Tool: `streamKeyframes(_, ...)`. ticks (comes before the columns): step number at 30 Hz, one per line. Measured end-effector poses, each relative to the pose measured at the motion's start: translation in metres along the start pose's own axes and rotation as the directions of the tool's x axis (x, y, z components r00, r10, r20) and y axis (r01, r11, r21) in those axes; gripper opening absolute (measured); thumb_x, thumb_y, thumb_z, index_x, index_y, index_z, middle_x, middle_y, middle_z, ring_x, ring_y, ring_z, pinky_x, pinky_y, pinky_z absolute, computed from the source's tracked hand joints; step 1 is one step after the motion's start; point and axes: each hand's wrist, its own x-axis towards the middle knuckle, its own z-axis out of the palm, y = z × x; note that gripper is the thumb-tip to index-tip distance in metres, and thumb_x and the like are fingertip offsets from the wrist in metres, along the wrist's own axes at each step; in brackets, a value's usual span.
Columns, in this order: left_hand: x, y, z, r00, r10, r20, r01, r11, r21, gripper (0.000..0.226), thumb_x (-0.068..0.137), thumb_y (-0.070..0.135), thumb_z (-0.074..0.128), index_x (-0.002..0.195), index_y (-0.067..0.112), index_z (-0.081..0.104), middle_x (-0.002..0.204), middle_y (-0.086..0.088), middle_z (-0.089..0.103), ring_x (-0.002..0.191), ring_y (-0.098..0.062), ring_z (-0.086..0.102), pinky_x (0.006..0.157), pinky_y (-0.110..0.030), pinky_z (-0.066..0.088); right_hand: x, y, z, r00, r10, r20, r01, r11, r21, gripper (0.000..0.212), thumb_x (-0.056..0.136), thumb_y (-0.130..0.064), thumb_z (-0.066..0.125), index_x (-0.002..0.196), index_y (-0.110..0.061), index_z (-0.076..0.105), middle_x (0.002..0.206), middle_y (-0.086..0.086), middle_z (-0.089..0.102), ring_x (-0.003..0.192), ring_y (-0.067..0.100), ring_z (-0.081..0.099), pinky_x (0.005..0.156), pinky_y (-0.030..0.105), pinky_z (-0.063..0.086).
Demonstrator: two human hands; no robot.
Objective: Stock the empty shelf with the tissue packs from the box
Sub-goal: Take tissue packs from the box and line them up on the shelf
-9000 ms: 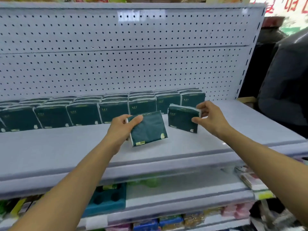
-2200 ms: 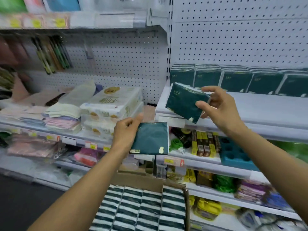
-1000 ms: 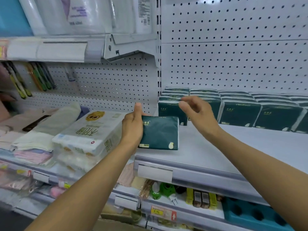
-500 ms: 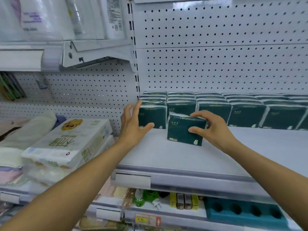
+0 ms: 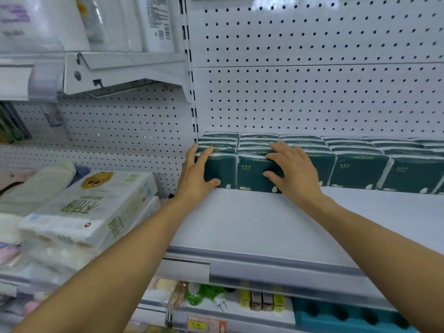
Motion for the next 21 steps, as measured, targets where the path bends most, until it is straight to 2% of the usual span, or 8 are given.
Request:
streamKeyframes(7,0.005,-0.002,0.003,0.998,0.047,-0.044,-0.044,0.997,0.066,0.079,0.085,0.015,0.075,0.149,0.029,0.032,0.157,0.006,0.013,0.138,-0.019,0.031,0.11,-0.038,0.039,0.008,0.005,0.004,0.999,-0.008,0.033,0.01,0.999,-0.041,0.037,0.087,-0.025,0.071,0.121,-0.012,0.064,0.139,0.003,0.055,0.137,0.021,0.042,0.118,0.04,0.018)
streamKeyframes(11,0.004,-0.003,0.004,0.998,0.045,-0.041,-0.042,0.996,0.081,0.078,0.086,0.017,0.074,0.15,0.029,0.031,0.157,0.005,0.013,0.14,-0.02,0.029,0.111,-0.041,0.037,0.006,0.002,0.006,0.999,0.026,0.044,-0.023,0.998,-0.058,0.038,0.087,-0.026,0.07,0.122,-0.013,0.063,0.14,0.005,0.054,0.137,0.024,0.042,0.118,0.046,0.02)
streamKeyframes(14,0.001,-0.002,0.0,0.998,0.057,-0.033,-0.051,0.985,0.166,0.085,0.084,0.029,0.075,0.152,0.03,0.025,0.16,0.001,0.009,0.147,-0.024,0.012,0.118,-0.048,0.025,0.003,-0.006,0.003,0.997,0.06,0.053,-0.055,0.994,-0.092,0.045,0.087,-0.032,0.067,0.128,-0.014,0.057,0.144,0.006,0.048,0.138,0.027,0.039,0.117,0.049,0.018)
streamKeyframes(17,-0.009,0.004,-0.01,0.997,0.079,-0.027,-0.065,0.938,0.342,0.091,0.085,0.047,0.069,0.155,0.032,0.014,0.164,0.0,0.0,0.15,-0.024,-0.007,0.121,-0.051,0.01,-0.003,-0.024,-0.004,0.993,0.094,0.07,-0.086,0.99,-0.114,0.056,0.09,-0.039,0.062,0.139,-0.015,0.048,0.15,0.011,0.039,0.141,0.034,0.031,0.116,0.052,0.015)
streamKeyframes(19,-0.023,0.01,-0.019,0.991,0.119,-0.054,-0.084,0.898,0.433,0.089,0.086,0.056,0.062,0.156,0.032,0.011,0.164,0.001,0.001,0.151,-0.023,-0.007,0.121,-0.051,0.007,-0.011,-0.039,-0.012,0.992,0.114,0.054,-0.107,0.989,-0.105,0.057,0.092,-0.043,0.057,0.141,-0.016,0.045,0.153,0.012,0.036,0.142,0.036,0.028,0.116,0.053,0.016)
streamKeyframes(21,-0.045,0.016,-0.028,0.977,0.188,-0.096,-0.122,0.872,0.473,0.087,0.088,0.059,0.058,0.156,0.03,0.013,0.163,-0.001,0.013,0.151,-0.024,0.001,0.121,-0.051,0.009,-0.024,-0.058,-0.024,0.995,0.102,0.019,-0.1,0.991,-0.084,0.057,0.093,-0.048,0.047,0.14,-0.016,0.045,0.15,0.011,0.04,0.14,0.034,0.034,0.114,0.055,0.021)
